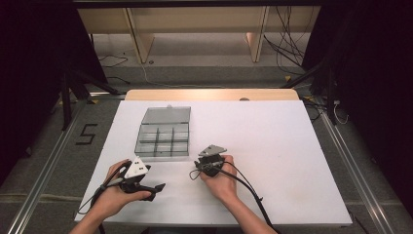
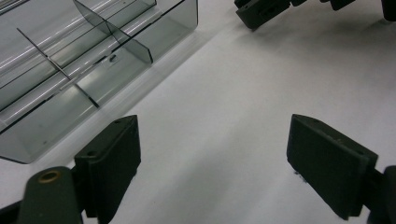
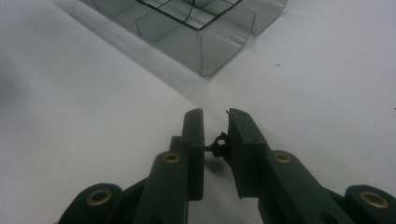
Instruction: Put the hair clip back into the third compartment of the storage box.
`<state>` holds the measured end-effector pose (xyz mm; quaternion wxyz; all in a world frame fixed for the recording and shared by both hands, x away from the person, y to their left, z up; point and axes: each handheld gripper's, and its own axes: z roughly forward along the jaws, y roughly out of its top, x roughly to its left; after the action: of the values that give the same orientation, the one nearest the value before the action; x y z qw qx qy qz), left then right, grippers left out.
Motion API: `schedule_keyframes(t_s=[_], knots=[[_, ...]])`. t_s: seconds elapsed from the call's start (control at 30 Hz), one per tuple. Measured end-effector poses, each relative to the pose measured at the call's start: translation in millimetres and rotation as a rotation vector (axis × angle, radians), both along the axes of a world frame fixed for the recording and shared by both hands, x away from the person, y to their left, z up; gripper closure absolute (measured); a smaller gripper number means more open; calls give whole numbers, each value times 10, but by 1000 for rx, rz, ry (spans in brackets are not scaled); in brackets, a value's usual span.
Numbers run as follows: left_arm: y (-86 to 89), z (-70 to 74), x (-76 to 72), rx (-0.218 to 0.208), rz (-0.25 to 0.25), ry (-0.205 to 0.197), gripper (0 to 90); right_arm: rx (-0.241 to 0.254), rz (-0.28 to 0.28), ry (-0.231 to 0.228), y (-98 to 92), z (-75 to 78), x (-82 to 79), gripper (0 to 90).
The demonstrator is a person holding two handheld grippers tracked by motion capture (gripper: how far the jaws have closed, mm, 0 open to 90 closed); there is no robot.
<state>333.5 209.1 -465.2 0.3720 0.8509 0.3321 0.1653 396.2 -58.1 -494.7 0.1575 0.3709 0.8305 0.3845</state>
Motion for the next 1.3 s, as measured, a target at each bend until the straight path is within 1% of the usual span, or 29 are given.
schedule_keyframes(t_s=[0.2, 0.63, 0.97, 1.3], knots=[[2, -7, 3, -3, 0, 1, 173, 11, -7, -7, -9, 25, 18, 776], [9, -8, 5, -3, 0, 2, 174, 21, 4, -35, 34, 132, 66, 776], [8, -13, 7, -3, 0, 2, 174, 29, -4, -40, 41, 159, 88, 776], [7, -18, 8, 0, -1, 2, 174, 39, -5, -51, 91, 239, 127, 776]])
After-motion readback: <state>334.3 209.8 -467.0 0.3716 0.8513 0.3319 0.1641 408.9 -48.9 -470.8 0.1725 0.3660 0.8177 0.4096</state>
